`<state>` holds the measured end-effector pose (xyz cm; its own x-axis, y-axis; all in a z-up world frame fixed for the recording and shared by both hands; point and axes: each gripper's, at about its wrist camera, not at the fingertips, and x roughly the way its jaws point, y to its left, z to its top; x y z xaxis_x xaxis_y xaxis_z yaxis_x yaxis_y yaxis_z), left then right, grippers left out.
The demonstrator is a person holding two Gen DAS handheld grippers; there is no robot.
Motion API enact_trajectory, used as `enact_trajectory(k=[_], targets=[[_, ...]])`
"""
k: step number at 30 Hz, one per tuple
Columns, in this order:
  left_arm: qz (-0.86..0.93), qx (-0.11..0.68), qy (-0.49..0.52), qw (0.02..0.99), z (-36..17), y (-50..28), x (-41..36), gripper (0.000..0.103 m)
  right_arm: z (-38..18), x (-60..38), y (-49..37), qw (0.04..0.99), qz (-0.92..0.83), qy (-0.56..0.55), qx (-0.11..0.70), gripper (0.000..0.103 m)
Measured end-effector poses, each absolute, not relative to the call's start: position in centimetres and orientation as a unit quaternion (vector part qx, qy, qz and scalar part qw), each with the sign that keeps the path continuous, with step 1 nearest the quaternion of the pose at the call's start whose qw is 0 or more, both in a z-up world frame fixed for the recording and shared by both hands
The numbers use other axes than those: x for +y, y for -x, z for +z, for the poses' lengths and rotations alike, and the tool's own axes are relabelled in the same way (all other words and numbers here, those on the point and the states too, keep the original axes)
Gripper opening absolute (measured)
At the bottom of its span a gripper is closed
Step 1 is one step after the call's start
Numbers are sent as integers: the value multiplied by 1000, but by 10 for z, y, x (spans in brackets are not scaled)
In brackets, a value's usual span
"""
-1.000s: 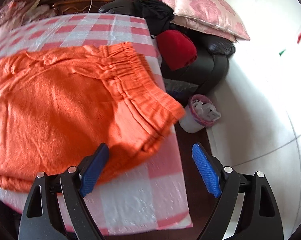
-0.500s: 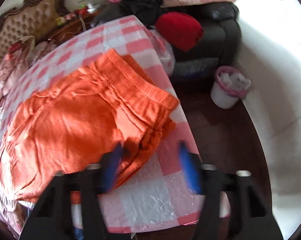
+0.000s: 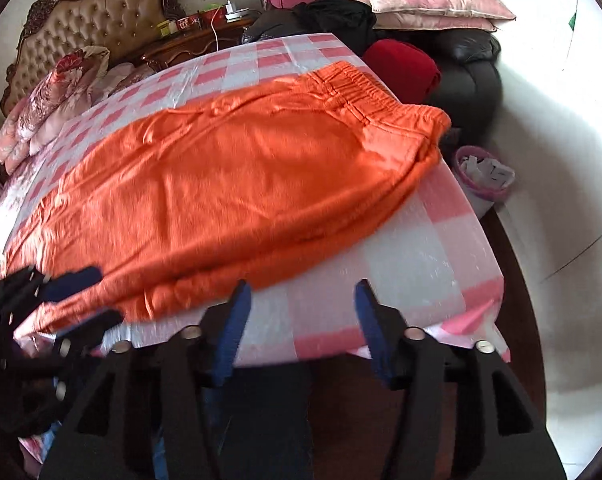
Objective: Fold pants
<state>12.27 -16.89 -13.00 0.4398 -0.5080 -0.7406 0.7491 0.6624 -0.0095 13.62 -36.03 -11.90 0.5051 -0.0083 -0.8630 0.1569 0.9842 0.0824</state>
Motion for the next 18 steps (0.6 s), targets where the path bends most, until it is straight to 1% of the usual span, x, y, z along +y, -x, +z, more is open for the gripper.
enact_trajectory(k=[1,2,4,6,10,14,17,18], targets=[[-374,374,-176,830,-135,-128,-178,29,-119,-358,-135,865,-49,-69,495,57],[-369,377,-185,829,-140,-132,-184,25,-117,-360,-134,866,-51,-65,493,59],[-366,384,-181,828,-142,-139,-189,6,-114,-367,-128,869,-52,-67,488,63],[-366,377,-180,831,-134,-134,-185,1,-111,-372,-125,871,-57,-64,484,63],[-374,359,-191,833,-122,-122,-184,1,-106,-384,-121,873,-69,-68,478,63],[-376,369,-207,824,-138,-118,-187,1,-87,-384,-137,880,-71,-61,465,63],[-381,380,-181,823,-144,-121,-182,4,-69,-369,-168,888,-59,-28,455,64],[-387,384,-169,822,-144,-121,-180,10,-65,-361,-184,889,-55,-12,454,64]])
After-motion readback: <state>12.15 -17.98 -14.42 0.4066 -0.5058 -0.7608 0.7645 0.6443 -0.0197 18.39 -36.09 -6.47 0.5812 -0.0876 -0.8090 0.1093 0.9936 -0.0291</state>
